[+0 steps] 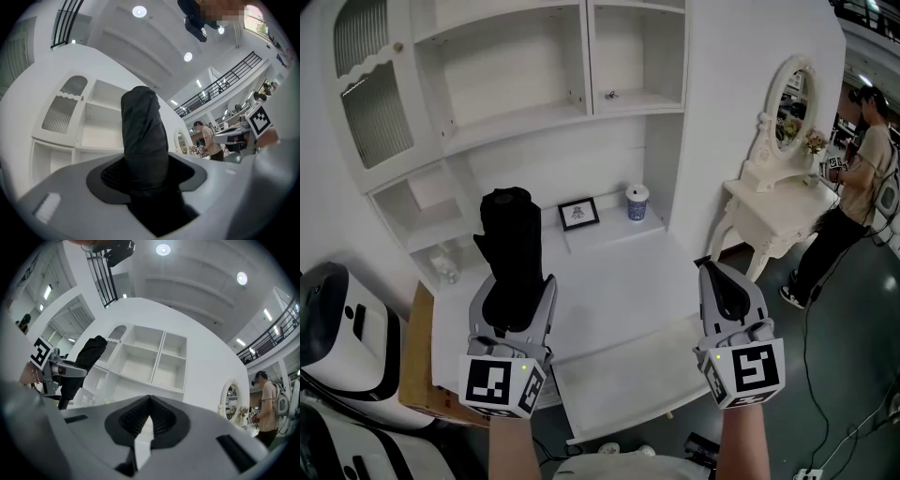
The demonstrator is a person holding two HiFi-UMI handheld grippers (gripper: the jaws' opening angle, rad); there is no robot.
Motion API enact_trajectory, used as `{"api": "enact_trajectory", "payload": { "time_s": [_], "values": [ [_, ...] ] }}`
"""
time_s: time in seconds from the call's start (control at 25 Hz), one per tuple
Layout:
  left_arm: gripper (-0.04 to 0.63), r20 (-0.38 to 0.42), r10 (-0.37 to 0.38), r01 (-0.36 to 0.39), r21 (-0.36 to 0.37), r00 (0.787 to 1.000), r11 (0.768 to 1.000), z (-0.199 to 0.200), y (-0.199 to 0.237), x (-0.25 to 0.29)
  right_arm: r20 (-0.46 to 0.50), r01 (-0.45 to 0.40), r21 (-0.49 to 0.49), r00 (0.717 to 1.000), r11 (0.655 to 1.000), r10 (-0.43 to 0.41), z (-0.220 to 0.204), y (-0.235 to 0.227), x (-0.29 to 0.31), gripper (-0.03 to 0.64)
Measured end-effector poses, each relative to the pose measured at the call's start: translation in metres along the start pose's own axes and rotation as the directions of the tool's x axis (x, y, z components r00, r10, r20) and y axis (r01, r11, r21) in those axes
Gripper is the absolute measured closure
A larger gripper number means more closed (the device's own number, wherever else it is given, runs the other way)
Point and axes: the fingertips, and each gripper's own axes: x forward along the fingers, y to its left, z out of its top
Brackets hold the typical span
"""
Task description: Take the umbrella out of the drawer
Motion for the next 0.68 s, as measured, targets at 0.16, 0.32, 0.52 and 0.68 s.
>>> {"api": "enact_trajectory", "payload": {
  "time_s": [0.16,0.32,0.52,0.68],
  "values": [
    [0.334,-0.003,-0.002,0.002,0.001,1.0,1.0,-0.001,-0.001,0.0,-0.006,-0.001,-0.001,1.0,1.0,0.001,-0.002,0.0,-0.001,0.609],
    [0.334,-0.006,-0.001,0.001,-0.002,1.0,1.0,-0.003,-0.002,0.0,-0.014,-0.003,-0.003,1.0,1.0,0.003,-0.005,0.001,-0.002,0.609],
    [0.334,-0.008,-0.003,0.002,-0.003,1.0,1.0,-0.006,-0.004,-0.001,-0.015,0.002,0.011,1.0,1.0,-0.002,-0.011,-0.002,-0.005,0.609],
    [0.334,-0.015,-0.005,0.005,0.004,1.0,1.0,-0.007,-0.003,-0.002,-0.021,-0.001,0.019,1.0,1.0,0.001,-0.013,-0.002,-0.006,0.609]
  ]
}}
